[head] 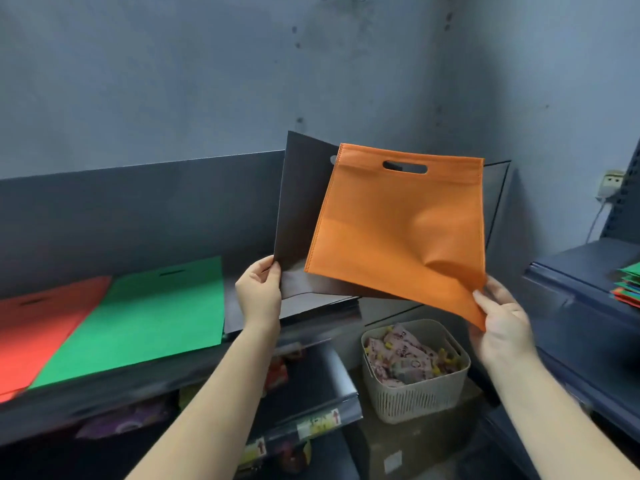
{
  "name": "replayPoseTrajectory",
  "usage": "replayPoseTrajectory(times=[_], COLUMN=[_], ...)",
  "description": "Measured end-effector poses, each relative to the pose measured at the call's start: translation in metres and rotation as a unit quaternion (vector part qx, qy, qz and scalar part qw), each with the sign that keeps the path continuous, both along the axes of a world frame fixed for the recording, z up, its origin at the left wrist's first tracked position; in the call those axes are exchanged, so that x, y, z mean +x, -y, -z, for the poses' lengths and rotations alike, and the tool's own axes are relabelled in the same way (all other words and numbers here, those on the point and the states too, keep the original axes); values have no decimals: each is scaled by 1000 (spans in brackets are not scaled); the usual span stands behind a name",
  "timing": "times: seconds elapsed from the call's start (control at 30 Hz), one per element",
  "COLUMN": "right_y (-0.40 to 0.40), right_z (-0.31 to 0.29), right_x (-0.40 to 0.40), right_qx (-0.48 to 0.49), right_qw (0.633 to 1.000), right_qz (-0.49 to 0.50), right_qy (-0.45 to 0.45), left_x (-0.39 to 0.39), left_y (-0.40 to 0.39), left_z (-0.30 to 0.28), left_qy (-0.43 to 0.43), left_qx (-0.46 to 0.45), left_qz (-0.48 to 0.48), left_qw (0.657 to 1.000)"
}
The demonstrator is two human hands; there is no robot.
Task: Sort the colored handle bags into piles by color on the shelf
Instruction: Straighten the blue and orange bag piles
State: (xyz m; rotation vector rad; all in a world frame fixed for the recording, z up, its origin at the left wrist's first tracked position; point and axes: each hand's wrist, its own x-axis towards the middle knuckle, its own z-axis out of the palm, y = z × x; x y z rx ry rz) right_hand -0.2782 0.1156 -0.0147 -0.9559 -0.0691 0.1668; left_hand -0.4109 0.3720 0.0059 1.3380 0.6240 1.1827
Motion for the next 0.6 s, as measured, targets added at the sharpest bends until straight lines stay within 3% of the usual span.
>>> replayPoseTrajectory(times=[0.3, 0.47, 0.6], right_y=[-90, -122, -132], right_z=[2, 21, 33], right_x=[-13, -23, -29], right_qx=[-10, -47, -91], right_qw=[996, 992, 990], right_qz=[-85, -118, -108], right_qy=[0, -1, 15], left_x=[-35, -49, -60], left_y=[-69, -91, -99], left_z=[21, 24, 15], left_qy=[-158, -262, -312], left_qx=[-48, 50, -4], left_qz=[-92, -39, 64], left_qw=[982, 963, 948])
